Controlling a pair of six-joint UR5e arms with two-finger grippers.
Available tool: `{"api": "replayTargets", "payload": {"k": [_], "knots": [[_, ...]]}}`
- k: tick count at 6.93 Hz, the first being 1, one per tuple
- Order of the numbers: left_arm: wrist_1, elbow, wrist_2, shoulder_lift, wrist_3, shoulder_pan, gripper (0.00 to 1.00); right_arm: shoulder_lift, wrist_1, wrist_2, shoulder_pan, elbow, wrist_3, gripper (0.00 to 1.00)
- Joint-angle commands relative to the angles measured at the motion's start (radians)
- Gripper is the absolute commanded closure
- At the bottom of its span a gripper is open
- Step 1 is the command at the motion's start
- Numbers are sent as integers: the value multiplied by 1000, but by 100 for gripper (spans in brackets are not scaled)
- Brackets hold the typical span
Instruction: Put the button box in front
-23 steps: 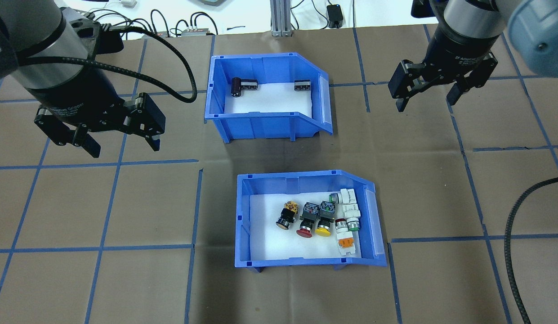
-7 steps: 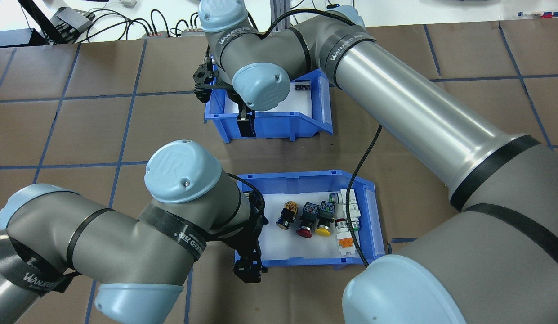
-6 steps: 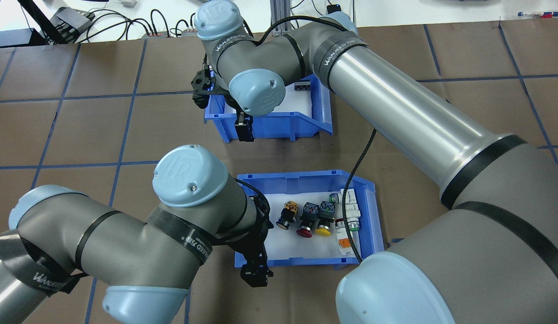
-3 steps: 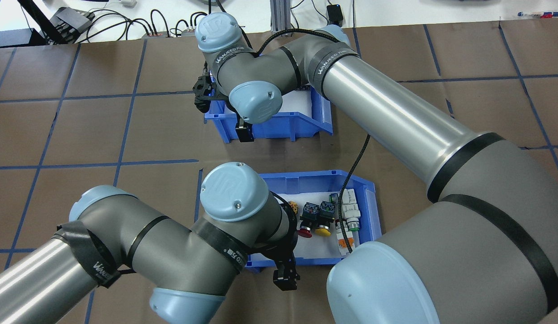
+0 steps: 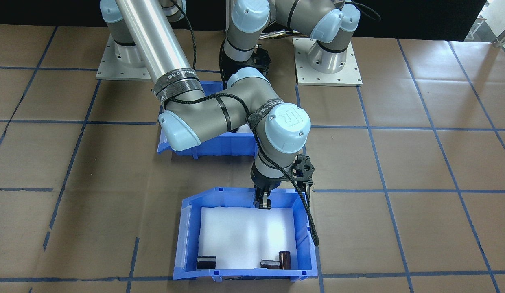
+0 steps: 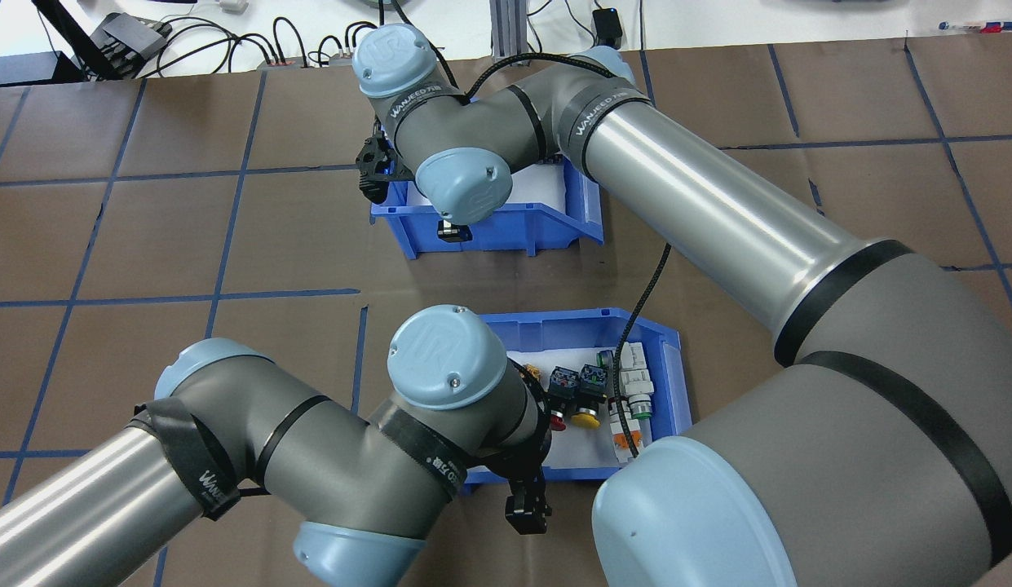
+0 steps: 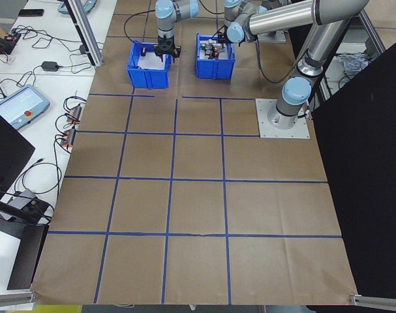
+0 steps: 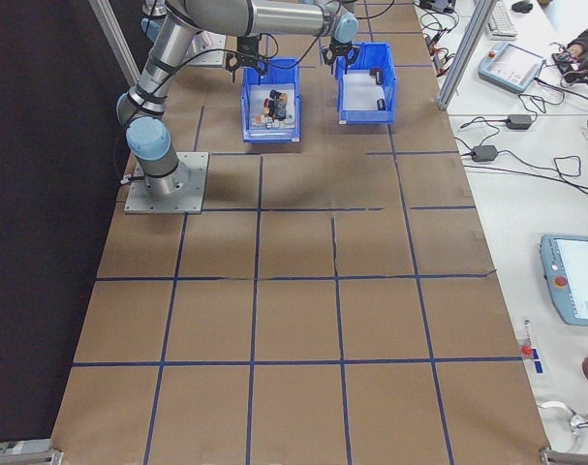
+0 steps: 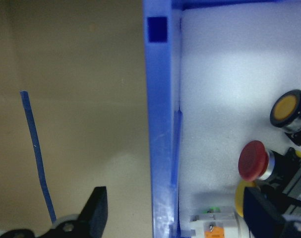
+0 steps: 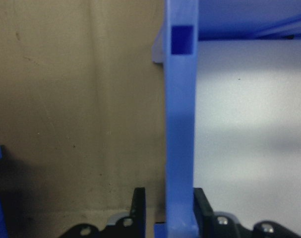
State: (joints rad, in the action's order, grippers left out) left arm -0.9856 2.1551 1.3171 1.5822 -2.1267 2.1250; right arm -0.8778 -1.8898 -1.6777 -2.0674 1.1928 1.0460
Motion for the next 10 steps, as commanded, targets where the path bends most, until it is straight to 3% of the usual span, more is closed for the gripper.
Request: {"api": "replayTargets", "payload": {"k": [1,2,4,5,6,7,8,10], "knots": [[1,0,1,28,2,1,6,-12,0,-11,10,-12,28,96],[2,0,7,32,-1,1,31,-41,4,-31,27,-6,82,96],[7,-1,8,32,-1,0,66,-111,24,-28,116,5,168,98],[51,-1,5,30,-12,0,94,-139,34,-27,175,13,198,98],[100,0,7,12,0,-7,100,-173,35,-30,241,46,248,98],[94,-3,23,-16,52,-23,100,-228,34,-28,318,101,328,98],[79,-4,118,-43,113,-61,100,-295,32,-27,399,173,423,98],[-22,-14,126,-129,292,-208,100,-438,20,-17,568,330,613,98]]}}
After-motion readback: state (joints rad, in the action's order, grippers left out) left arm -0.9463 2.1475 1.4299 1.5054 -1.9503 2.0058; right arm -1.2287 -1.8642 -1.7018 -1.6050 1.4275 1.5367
